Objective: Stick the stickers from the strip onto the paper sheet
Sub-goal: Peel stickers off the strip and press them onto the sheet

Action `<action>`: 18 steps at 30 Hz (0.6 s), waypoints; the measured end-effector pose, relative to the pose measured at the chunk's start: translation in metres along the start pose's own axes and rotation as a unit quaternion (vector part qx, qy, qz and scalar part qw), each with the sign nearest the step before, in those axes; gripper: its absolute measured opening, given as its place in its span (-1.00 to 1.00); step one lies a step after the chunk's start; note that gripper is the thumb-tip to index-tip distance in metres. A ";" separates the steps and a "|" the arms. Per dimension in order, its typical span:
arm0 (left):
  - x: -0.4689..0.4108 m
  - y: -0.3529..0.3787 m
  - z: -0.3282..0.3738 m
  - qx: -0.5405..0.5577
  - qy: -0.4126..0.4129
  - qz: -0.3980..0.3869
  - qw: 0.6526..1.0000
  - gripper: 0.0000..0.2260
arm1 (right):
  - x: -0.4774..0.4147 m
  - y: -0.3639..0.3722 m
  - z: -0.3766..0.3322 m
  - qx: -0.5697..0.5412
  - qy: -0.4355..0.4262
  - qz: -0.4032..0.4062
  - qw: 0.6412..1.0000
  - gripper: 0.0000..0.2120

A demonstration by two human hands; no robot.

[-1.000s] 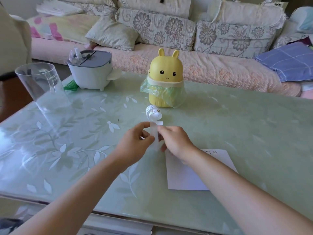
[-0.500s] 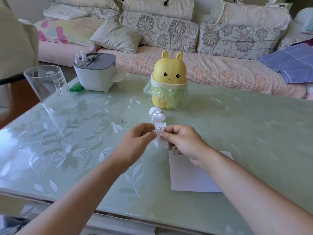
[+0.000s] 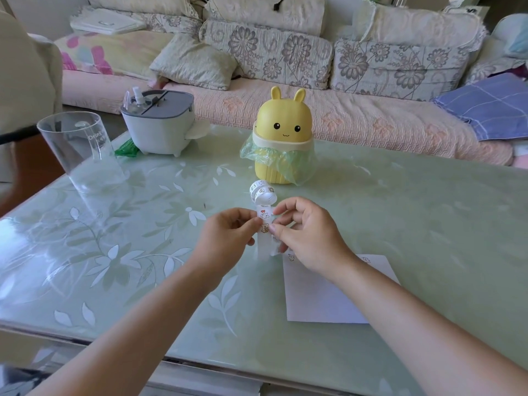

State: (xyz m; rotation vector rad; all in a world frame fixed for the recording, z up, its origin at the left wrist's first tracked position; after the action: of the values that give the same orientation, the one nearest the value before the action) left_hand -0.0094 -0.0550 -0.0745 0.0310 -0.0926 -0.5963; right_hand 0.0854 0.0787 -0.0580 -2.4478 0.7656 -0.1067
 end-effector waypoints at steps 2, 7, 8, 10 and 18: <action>0.001 0.001 0.001 -0.011 -0.002 0.000 1.000 -0.90 | 0.000 -0.002 0.001 0.022 -0.012 0.016 1.000 -0.81; 0.004 0.005 0.001 -0.036 -0.018 -0.010 0.999 -0.79 | 0.005 -0.009 -0.013 0.131 -0.083 0.053 0.986 -0.91; 0.004 0.004 0.001 -0.041 -0.018 -0.007 0.999 -0.78 | 0.007 -0.009 -0.017 0.148 -0.094 0.056 0.983 -0.91; 0.005 0.004 0.000 -0.041 -0.024 0.000 0.999 -0.78 | 0.012 -0.010 -0.023 0.180 -0.115 0.063 0.975 -0.90; 0.006 0.004 -0.007 0.011 -0.079 0.005 0.997 -0.81 | 0.020 -0.009 -0.038 0.278 -0.201 0.143 0.928 -0.89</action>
State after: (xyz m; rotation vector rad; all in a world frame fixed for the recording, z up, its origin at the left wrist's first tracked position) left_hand -0.0017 -0.0554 -0.0811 0.0044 -0.2530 -0.5872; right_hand 0.0976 0.0549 -0.0227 -1.7235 0.7666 0.2528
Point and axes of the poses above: each hand's wrist, its own x-axis away from the middle knuckle, its own y-axis out of the palm, z = x × y, the point moved 9 cm from there along -x, towards the middle knuckle, and after that the axes turned 13 degrees about x, right-handed, at the moved point
